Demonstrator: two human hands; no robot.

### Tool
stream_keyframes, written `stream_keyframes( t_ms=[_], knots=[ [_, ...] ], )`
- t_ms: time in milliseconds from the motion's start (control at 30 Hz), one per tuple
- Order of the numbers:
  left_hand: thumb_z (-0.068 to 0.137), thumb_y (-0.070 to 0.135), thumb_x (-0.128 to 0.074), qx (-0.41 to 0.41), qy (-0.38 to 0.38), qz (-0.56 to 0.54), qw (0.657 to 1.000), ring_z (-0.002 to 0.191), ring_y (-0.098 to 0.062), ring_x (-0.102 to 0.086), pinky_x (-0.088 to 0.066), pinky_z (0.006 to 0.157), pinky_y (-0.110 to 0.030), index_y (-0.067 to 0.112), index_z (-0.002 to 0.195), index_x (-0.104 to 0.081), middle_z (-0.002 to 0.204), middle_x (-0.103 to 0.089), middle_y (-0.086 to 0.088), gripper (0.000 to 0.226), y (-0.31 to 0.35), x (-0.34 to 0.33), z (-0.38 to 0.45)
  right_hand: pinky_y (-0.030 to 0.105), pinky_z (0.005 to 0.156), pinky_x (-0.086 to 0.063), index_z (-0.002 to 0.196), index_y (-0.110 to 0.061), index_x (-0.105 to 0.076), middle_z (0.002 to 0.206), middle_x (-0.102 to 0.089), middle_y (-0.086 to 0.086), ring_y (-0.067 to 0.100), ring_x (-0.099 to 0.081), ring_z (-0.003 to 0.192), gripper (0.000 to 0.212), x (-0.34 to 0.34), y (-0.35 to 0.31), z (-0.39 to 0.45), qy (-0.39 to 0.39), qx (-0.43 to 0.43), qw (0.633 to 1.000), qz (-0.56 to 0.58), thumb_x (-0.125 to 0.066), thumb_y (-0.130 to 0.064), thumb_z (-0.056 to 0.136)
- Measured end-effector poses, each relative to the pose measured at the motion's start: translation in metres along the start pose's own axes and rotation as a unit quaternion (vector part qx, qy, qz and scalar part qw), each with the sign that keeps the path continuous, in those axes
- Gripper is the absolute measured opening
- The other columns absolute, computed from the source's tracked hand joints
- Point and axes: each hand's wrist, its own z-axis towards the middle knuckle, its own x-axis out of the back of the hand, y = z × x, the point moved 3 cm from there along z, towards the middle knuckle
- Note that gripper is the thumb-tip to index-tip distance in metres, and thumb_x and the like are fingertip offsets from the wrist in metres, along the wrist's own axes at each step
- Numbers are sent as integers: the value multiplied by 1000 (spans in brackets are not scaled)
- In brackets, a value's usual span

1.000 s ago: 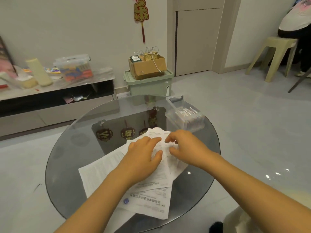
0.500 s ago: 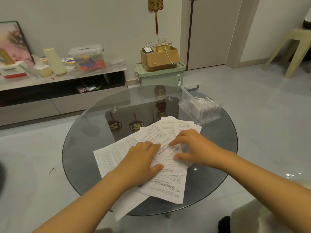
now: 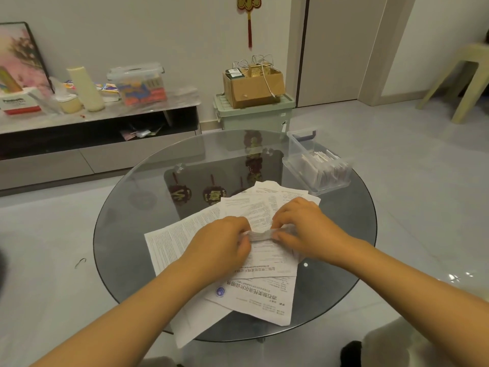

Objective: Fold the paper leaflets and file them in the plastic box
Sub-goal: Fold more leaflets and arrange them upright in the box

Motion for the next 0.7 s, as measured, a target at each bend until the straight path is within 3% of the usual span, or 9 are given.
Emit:
stream_keyframes(
  t_ms=[133, 267, 400, 467, 567, 633, 700],
  knots=[
    [88, 40, -57, 16, -13, -72, 997, 84, -3, -54, -47, 69, -25, 33, 85, -50, 90, -58, 17, 11, -2, 2, -1, 29, 76, -47, 91, -20, -63, 94, -64, -6, 13, -56, 87, 15, 1, -3, -6, -19, -28, 995, 91, -57, -33, 90],
    [87, 40, -61, 59, -2, -120, 991, 72, 0, -48, -33, 58, -16, 33, 76, -44, 79, -52, 19, 22, -10, 0, 3, 30, 80, -51, 101, -24, -56, 100, -64, -6, 13, -60, 92, 16, -2, -4, -6, 4, -65, 987, 150, -56, -36, 90],
    [89, 39, -60, 96, 25, -138, 986, 68, -3, -49, -33, 56, -15, 28, 91, -43, 81, -53, 13, 20, -15, -2, 8, 26, 80, -52, 118, -27, -46, 98, -63, -6, 10, -62, 89, 33, -5, -1, -1, 17, -105, 971, 212, -61, -29, 89],
    [88, 36, -62, 111, 7, -138, 984, 75, -6, -52, -40, 63, -17, 30, 108, -40, 93, -56, 6, 31, -14, -4, 9, 30, 84, -50, 126, -28, -42, 94, -60, -7, 12, -57, 91, 44, -9, 0, 2, 28, -117, 976, 180, -63, -27, 87],
    [84, 31, -68, 117, -10, -118, 986, 100, -17, -57, -48, 87, -29, 30, 136, -30, 124, -52, 2, 65, -15, -9, 11, 33, 95, -37, 137, -32, -32, 94, -55, -6, 14, -42, 100, 60, -15, 2, 6, 47, -132, 984, 113, -64, -28, 86],
    [82, 32, -70, 117, -12, -111, 987, 101, -14, -55, -48, 92, -31, 31, 142, -24, 132, -43, 5, 76, -19, -12, 12, 33, 95, -33, 141, -37, -26, 94, -55, -6, 14, -38, 101, 67, -16, 3, 7, 43, -130, 985, 106, -64, -27, 86],
    [81, 34, -71, 109, -8, -91, 990, 108, -13, -51, -45, 95, -31, 31, 141, -27, 135, -36, 6, 74, -22, -12, 14, 31, 93, -30, 137, -40, -33, 92, -56, -8, 15, -38, 102, 60, -15, 4, 7, 27, -119, 988, 95, -64, -29, 87]
  ],
)
